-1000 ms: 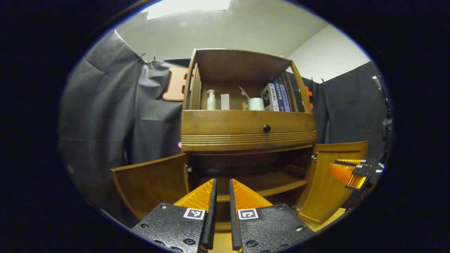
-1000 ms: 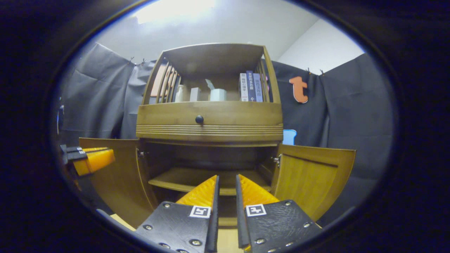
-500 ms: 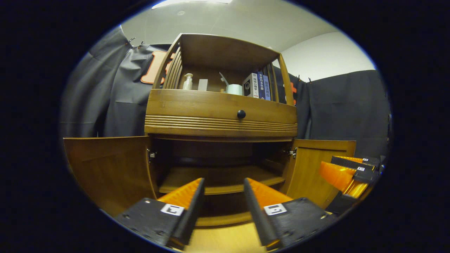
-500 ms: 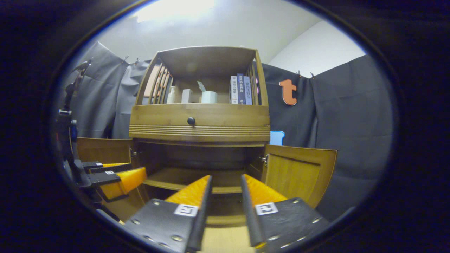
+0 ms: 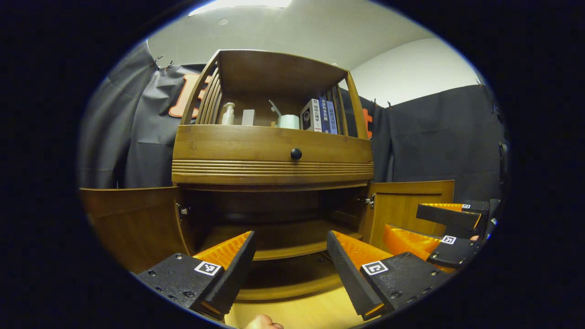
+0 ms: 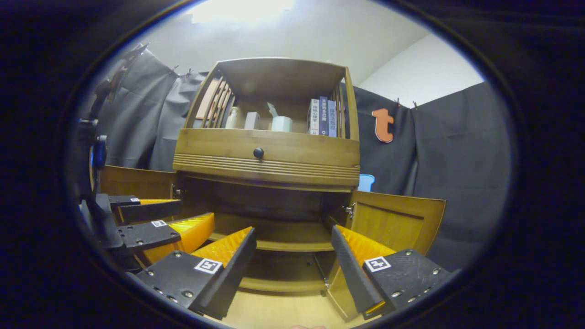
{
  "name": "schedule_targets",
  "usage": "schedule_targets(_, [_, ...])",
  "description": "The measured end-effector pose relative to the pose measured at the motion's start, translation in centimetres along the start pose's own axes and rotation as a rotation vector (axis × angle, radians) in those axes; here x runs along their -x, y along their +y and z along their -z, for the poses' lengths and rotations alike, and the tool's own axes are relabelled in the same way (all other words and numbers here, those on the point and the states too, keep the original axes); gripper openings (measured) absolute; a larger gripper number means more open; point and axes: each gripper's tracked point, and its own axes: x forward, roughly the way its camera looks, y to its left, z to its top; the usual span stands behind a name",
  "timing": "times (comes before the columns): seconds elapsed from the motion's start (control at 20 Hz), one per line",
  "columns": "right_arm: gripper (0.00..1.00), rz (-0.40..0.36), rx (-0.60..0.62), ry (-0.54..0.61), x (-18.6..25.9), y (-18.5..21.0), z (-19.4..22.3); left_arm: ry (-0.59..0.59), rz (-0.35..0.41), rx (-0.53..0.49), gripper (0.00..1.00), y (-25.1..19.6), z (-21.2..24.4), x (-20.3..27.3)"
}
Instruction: Open the right door of the double-door shoe cabinet with the right hand, and open the left door with the left hand.
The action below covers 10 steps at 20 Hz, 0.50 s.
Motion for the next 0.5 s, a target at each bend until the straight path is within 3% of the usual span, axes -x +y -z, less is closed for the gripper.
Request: schedule_targets(0.5, [0.97, 0.041, -0.009, 0.011, -0.08, -0.2, 0.57, 0.023, 0.027, -0.009, 0.96, 0.61, 0.74, -0.35])
